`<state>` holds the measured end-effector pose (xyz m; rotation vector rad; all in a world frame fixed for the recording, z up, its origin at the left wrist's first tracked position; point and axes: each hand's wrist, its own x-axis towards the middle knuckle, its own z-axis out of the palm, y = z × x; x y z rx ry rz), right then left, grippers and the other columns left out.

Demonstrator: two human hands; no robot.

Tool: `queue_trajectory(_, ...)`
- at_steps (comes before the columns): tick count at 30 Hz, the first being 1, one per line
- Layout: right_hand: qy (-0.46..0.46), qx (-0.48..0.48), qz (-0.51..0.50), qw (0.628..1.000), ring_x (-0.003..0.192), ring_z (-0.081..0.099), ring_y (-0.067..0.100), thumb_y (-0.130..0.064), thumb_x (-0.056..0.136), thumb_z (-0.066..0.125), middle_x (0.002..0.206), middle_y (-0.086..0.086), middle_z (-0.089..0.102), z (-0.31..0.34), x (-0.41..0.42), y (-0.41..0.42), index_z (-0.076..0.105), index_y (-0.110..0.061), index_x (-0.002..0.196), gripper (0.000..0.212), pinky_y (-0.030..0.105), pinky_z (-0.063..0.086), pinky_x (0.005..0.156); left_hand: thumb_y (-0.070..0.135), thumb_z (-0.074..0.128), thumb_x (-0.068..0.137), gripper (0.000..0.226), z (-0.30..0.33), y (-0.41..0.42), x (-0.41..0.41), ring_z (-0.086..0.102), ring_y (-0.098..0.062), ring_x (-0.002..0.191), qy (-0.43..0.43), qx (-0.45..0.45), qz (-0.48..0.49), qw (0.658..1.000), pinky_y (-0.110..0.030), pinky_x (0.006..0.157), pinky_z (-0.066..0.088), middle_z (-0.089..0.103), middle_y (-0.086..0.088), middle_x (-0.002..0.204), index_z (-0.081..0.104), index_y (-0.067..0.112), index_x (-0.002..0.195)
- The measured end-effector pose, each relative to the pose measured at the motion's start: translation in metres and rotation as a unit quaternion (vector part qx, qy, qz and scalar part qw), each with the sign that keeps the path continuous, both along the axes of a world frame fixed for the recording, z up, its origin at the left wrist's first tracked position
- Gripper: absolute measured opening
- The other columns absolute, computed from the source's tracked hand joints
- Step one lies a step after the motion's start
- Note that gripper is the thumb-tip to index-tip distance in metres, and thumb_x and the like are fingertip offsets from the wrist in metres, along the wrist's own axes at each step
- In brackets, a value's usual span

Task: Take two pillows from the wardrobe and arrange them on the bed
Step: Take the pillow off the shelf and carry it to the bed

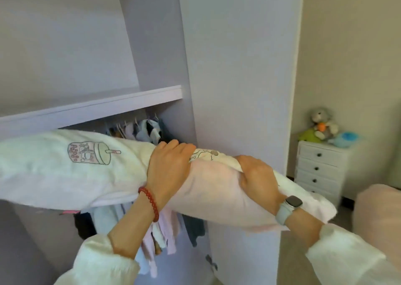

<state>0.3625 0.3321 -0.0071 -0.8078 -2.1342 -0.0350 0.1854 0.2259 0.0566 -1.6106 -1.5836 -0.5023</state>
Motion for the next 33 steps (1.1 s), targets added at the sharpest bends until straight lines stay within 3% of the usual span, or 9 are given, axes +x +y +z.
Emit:
queue_trajectory(3,-0.103,-0.054,-0.077,0.99,0.062,0.062,0.037,-0.001,0.071,0.056,0.073,0.017,0.067,-0.034,0.053,-0.013,0.061,-0.008,0.092,0.022,0.038,0.049,0.052,0.007,0.061,0.08,0.006,-0.056,0.021,0.027,0.057,-0.029,0.065,-0.137,-0.146,-0.045,0.979,-0.033,0.058,0.039,0.067,-0.011,0.072,0.066,0.01,0.081)
queue_trajectory(6,-0.151,-0.062,-0.182,0.97,0.049,0.061,0.032,-0.006,0.058,0.074,0.059,0.011,0.066,-0.064,0.116,-0.038,0.061,-0.01,0.074,0.021,0.03,0.046,0.041,0.021,0.047,0.091,0.018,-0.121,0.039,0.078,0.058,-0.032,0.081,-0.218,-0.234,-0.098,0.942,-0.035,0.063,0.041,0.066,-0.012,0.09,0.061,0.013,0.098)
queue_trajectory(9,-0.139,-0.108,-0.306,0.936,0.063,0.063,0.033,-0.011,0.065,0.07,0.068,0.014,0.067,-0.091,0.194,-0.069,0.063,-0.009,0.079,0.016,0.037,0.048,0.056,0.023,0.046,0.09,0.016,-0.16,0.051,0.163,0.058,-0.037,0.089,-0.252,-0.266,-0.191,0.911,-0.037,0.064,0.042,0.065,-0.014,0.094,0.058,0.015,0.099)
queue_trajectory(16,-0.054,-0.088,-0.617,0.78,0.078,0.06,0.036,-0.003,0.066,0.056,0.08,0.014,0.066,-0.106,0.366,-0.178,0.064,-0.009,0.088,0.024,0.044,0.042,0.073,0.002,0.062,0.075,0.011,-0.159,0.025,0.38,0.061,-0.032,0.079,-0.205,-0.249,-0.474,0.82,-0.037,0.065,0.043,0.07,-0.013,0.082,0.066,0.007,0.084)
queue_trajectory(19,-0.009,-0.088,-0.677,0.73,0.09,0.059,0.035,-0.009,0.068,0.049,0.09,0.011,0.069,-0.105,0.402,-0.223,0.065,-0.011,0.091,0.028,0.046,0.034,0.088,0.006,0.068,0.074,0.018,-0.162,0.009,0.439,0.062,-0.029,0.088,-0.173,-0.252,-0.569,0.764,-0.039,0.076,0.044,0.072,-0.009,0.092,0.069,0.009,0.092)
queue_trajectory(22,0.02,-0.188,-0.675,0.713,0.113,0.051,0.028,-0.016,0.077,0.05,0.113,0.005,0.065,-0.112,0.414,-0.244,0.063,-0.018,0.106,0.032,0.05,0.023,0.108,0.019,0.068,0.078,0.025,-0.177,-0.001,0.468,0.057,-0.025,0.104,-0.108,-0.285,-0.619,0.724,-0.039,0.087,0.038,0.07,-0.004,0.105,0.067,0.014,0.103)
queue_trajectory(24,0.04,-0.228,-0.648,0.725,0.119,0.046,0.026,-0.018,0.08,0.049,0.123,0.004,0.06,-0.119,0.412,-0.241,0.059,-0.02,0.113,0.035,0.047,0.023,0.109,0.029,0.066,0.08,0.039,-0.187,0.004,0.467,0.047,-0.023,0.118,-0.072,-0.308,-0.592,0.741,-0.04,0.097,0.033,0.06,-0.002,0.122,0.058,0.018,0.118)
queue_trajectory(27,0.052,-0.268,-0.601,0.751,0.121,0.044,0.026,-0.017,0.085,0.045,0.128,0.004,0.056,-0.129,0.396,-0.216,0.055,-0.019,0.118,0.035,0.043,0.027,0.105,0.03,0.058,0.085,0.049,-0.192,0.031,0.433,0.035,-0.026,0.127,-0.085,-0.307,-0.518,0.794,-0.042,0.103,0.029,0.045,-0.006,0.135,0.045,0.018,0.13)
queue_trajectory(33,0.075,-0.319,-0.451,0.83,0.117,0.047,0.031,-0.011,0.088,0.039,0.128,0.011,0.053,-0.134,0.318,-0.12,0.049,-0.014,0.123,0.037,0.044,0.041,0.096,0.013,0.059,0.081,0.039,-0.166,0.098,0.305,0.037,-0.031,0.13,-0.043,-0.24,-0.349,0.905,-0.059,0.103,0.022,0.05,-0.015,0.132,0.055,0.01,0.12)
